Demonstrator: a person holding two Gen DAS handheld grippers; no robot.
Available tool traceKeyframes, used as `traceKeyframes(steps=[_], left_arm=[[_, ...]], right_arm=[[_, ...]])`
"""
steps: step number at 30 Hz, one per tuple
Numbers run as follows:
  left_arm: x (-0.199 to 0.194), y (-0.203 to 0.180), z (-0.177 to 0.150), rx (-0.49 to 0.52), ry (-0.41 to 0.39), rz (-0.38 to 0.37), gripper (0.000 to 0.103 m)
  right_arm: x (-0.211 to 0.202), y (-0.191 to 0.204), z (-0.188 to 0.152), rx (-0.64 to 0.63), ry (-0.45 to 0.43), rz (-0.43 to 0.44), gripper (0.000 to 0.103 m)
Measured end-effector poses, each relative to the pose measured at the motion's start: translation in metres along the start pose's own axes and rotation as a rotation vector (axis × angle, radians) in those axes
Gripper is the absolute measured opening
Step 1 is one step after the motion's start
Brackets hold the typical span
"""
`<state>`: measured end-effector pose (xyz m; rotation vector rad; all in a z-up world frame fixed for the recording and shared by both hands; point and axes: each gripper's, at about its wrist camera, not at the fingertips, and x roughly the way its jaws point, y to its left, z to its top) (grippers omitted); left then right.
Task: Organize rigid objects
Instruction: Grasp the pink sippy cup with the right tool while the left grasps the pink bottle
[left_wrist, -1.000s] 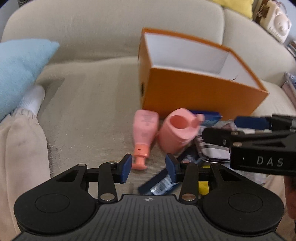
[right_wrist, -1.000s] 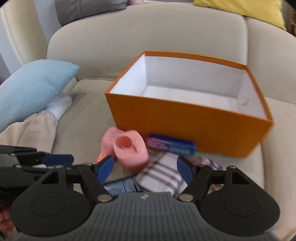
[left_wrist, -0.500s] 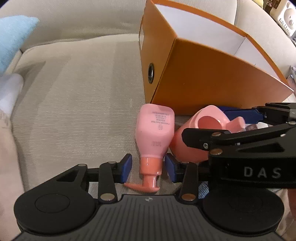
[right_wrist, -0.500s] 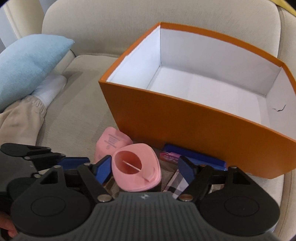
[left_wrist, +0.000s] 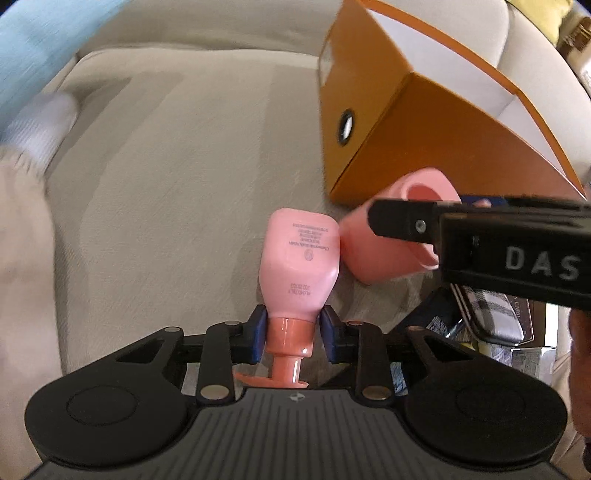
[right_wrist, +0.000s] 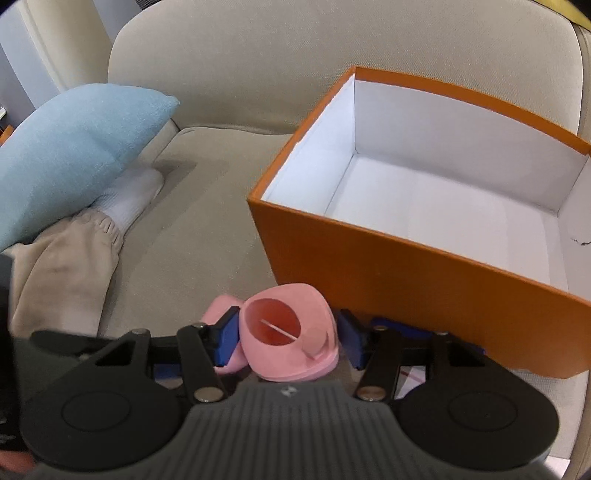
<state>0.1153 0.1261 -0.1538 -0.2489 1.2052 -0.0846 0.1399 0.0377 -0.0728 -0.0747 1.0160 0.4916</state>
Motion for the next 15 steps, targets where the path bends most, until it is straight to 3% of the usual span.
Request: traceKeyframes(steps=[7,15], left_arm=[[0.000,0.002,-0.005,-0.007,0.008,0.014,0.034],[0.001,0.011,-0.005,-0.025,-0.005,-0.006,0.037]], right_arm=[[-0.009,-0.016,-0.021,0.047,0.085,-0.010,0.057],[-0.010,-0.014,-0.024,-0.002,0.152,-0.049,0.057]])
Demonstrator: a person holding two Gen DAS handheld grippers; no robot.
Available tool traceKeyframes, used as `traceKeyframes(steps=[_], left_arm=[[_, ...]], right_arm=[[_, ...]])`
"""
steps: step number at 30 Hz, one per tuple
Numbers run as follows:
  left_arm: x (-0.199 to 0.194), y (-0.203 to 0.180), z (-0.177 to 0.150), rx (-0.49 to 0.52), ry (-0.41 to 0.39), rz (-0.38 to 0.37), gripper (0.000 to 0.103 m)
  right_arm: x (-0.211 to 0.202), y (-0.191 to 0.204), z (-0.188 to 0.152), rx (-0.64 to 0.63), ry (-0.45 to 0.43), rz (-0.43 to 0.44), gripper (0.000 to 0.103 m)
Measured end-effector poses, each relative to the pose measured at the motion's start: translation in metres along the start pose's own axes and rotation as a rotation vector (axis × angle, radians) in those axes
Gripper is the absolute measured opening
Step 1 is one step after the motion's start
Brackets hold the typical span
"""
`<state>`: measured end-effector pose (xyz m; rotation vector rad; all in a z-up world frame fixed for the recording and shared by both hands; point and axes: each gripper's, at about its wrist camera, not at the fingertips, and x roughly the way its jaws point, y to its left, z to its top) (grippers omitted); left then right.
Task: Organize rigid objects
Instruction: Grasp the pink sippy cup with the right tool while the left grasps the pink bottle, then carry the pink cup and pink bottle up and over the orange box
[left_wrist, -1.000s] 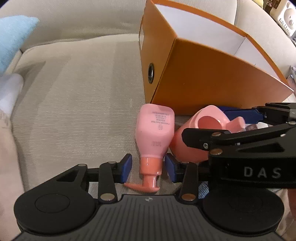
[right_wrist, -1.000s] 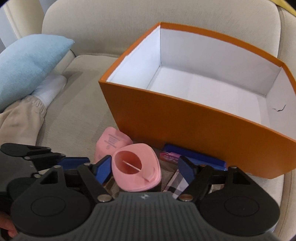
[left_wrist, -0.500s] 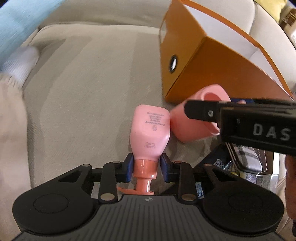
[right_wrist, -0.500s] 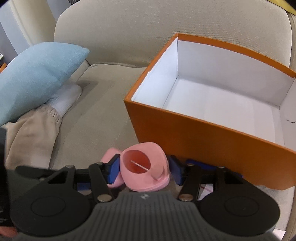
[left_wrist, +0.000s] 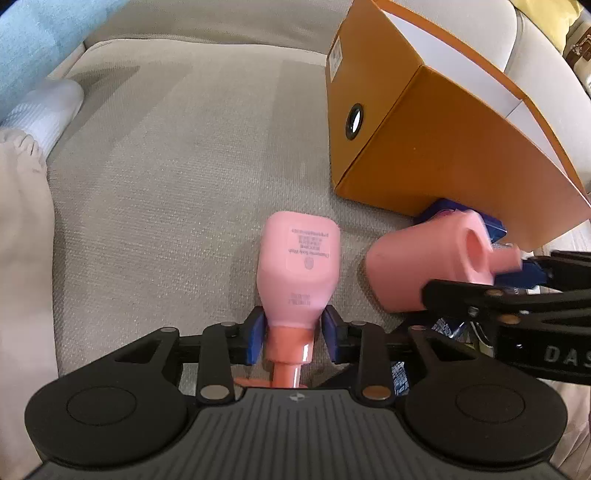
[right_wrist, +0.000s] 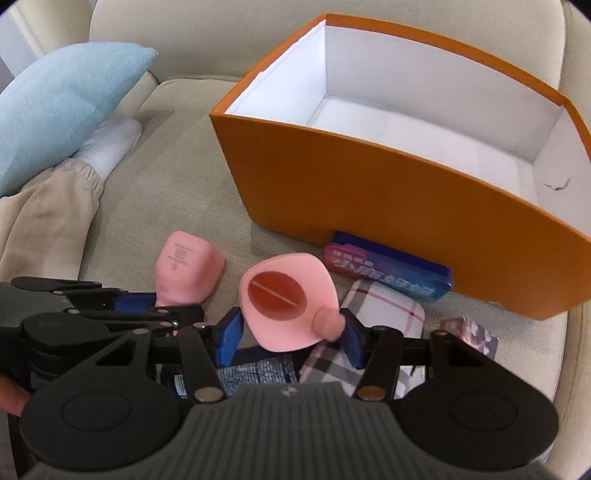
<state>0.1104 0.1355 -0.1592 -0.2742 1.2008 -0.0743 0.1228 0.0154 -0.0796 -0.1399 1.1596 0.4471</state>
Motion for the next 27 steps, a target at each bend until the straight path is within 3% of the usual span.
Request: traceKeyframes(steps=[6,9,12,14,21,27], left_arm=[[-0.003,0.018,0.003,-0.056,-0.017,-0.016,0.037],[-0.006,0.023,0.005,-0.070,-0.028,0.007,0.036],[-0.004,0.017,0.002,-0.087,-0.025,0.007,0.036],[0.000,0.017,0.017,-0.090,-0.021,0.007,0.036],[-0.002,0.017,-0.004,-0.130,-0.031,-0.006,0.038],[0.000,0.022,0.000,-0.159,-0.042,-0.006,0.039]], right_arm=[[0.013,0.006,0.010,-0.001,0.002,0.019,0.056],[0.009,0.015,0.015,-0.049,-0.027,-0.009,0.056],[0.001,0.022,0.016,-0.089,-0.019,0.016,0.053],[-0.003,0.025,0.015,-0.101,-0.007,0.023,0.052],[0.007,0.025,0.021,-0.104,-0.066,0.027,0.054],[0.024,0.012,0.027,-0.022,-0.074,0.118,0.058]])
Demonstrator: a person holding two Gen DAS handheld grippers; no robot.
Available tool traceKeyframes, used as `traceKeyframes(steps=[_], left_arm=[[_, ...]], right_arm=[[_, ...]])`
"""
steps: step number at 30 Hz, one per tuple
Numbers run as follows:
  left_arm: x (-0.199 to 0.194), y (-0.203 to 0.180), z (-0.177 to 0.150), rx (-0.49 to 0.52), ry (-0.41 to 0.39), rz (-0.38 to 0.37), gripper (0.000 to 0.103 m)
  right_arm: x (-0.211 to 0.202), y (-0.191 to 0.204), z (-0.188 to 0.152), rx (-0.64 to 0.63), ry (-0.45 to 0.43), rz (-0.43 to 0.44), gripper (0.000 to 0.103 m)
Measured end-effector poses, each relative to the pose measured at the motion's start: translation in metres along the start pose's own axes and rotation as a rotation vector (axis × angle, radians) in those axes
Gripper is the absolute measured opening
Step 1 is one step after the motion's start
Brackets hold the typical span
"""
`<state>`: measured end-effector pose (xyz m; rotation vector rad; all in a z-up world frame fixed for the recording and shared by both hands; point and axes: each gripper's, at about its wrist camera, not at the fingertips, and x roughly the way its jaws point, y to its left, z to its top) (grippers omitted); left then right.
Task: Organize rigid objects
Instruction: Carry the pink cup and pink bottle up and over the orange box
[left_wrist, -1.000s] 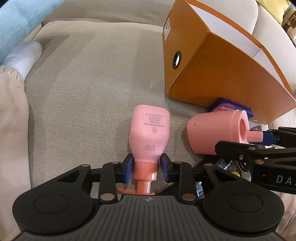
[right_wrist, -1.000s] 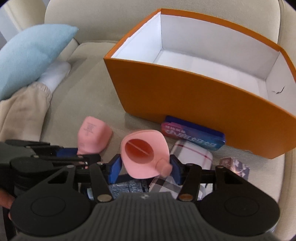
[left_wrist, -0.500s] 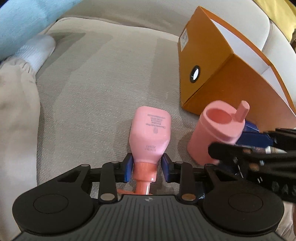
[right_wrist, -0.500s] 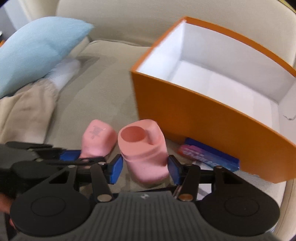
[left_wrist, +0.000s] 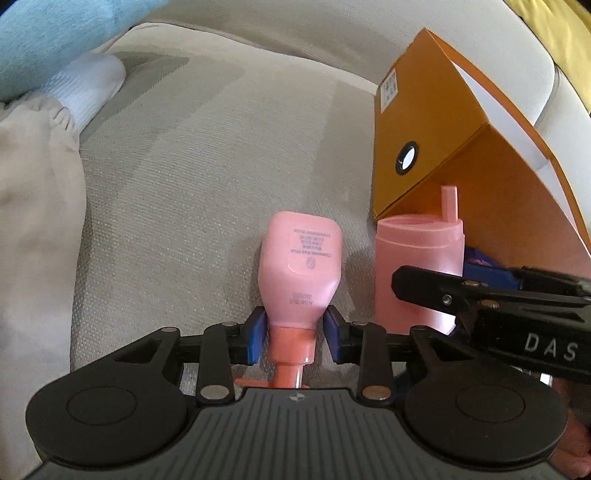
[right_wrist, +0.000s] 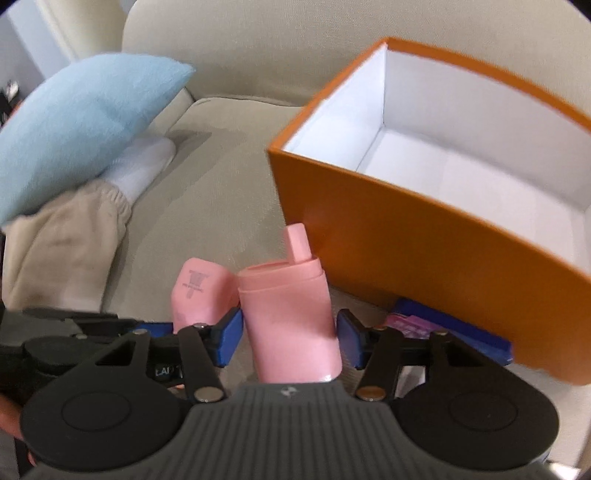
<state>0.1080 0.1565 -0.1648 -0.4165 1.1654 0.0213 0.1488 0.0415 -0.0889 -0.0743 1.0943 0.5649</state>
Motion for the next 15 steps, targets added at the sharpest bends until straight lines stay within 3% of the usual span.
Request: traceKeyframes(steps=[7,15], left_arm=[[0.003,-0.012,0.003,0.069,-0.030,0.023,0.037],[-0.021,-0.005,-0.009,-0.022,-0.046,-0.049,0.035]], right_arm=[[0.000,0.004,0.000,0.016,-0.016,0.013,0.058],[-0.029,0.005,-0.014,0.027,-0.038,-0.019,0.057]])
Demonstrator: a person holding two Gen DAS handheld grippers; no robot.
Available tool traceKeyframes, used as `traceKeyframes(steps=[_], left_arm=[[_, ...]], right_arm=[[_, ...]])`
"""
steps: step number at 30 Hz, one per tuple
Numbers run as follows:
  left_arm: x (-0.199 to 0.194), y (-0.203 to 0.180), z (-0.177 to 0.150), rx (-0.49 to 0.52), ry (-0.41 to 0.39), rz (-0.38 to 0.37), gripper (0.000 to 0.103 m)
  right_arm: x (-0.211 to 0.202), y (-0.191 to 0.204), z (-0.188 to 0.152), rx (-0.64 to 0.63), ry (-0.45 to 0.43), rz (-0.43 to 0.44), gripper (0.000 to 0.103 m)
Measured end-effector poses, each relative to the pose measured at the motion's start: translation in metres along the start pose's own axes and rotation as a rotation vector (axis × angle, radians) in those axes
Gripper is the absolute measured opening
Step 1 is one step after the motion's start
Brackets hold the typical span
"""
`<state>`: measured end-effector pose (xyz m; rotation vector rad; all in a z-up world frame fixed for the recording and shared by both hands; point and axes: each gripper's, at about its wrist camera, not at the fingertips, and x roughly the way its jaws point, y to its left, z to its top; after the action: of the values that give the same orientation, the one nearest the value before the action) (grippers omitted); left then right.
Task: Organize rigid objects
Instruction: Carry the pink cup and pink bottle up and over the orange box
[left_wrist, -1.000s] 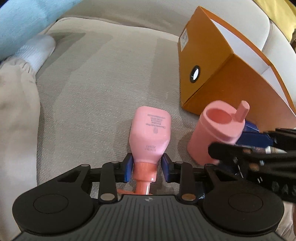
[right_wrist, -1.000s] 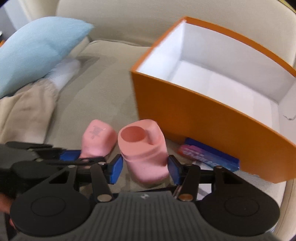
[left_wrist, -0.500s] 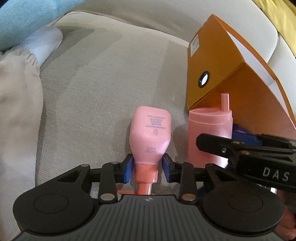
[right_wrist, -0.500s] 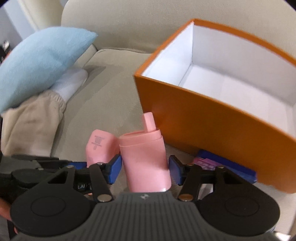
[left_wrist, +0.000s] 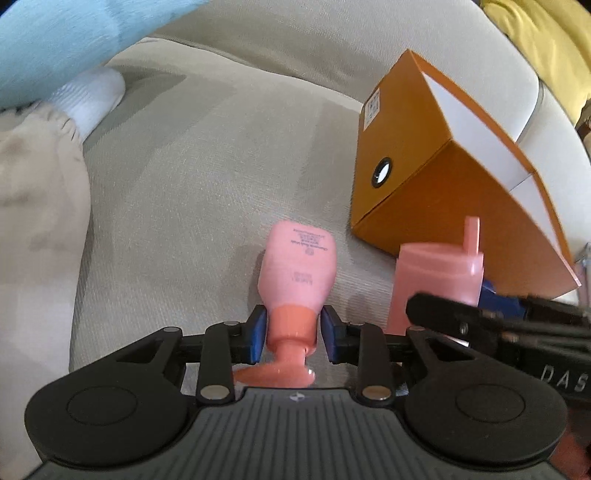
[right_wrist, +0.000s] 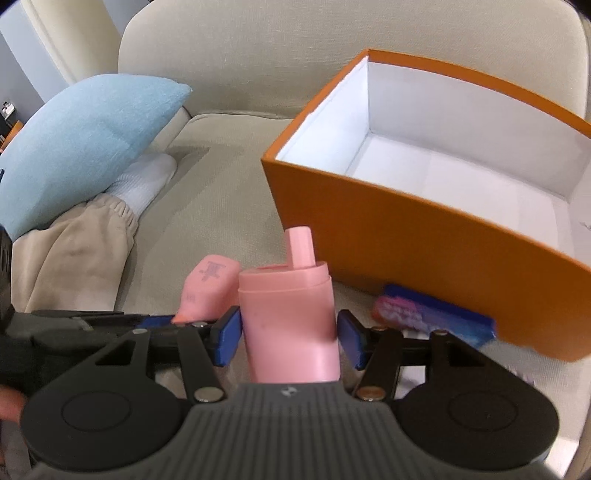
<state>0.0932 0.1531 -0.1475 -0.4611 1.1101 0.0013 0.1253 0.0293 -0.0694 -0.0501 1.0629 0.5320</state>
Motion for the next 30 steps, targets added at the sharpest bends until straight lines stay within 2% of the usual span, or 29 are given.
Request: traceKeyframes(steps=[5,11,16,24,30], left_arm=[[-0.008,-0.003,-0.006,-0.018,0.002,-0.031,0.034],[-0.031,-0.014,-0.014,-0.040,-0.023,-0.085,0.033],[-0.057,-0.027,-0.011,-0.053,-0.076,-0.139,0.033],[-0.100,-0.070,0.036,0.050,-0.212,-0.219,0.033],[-0.085,-0.121,0.084,0.206,-0.225,-0.223,0.033]], right_arm=[[-0.017,-0.004,-0.010,0.038,-0.008,0.000,0.057],[-0.046,-0.005,-0.014,0.045,-0.065,0.002,0.057],[-0.067,-0.007,-0.012,0.045,-0.115,-0.003,0.057],[-0.112,-0.023,0.018,0.056,-0.235,0.003,0.057],[-0.127,-0.048,0.060,0.066,-0.282,-0.039,0.057]])
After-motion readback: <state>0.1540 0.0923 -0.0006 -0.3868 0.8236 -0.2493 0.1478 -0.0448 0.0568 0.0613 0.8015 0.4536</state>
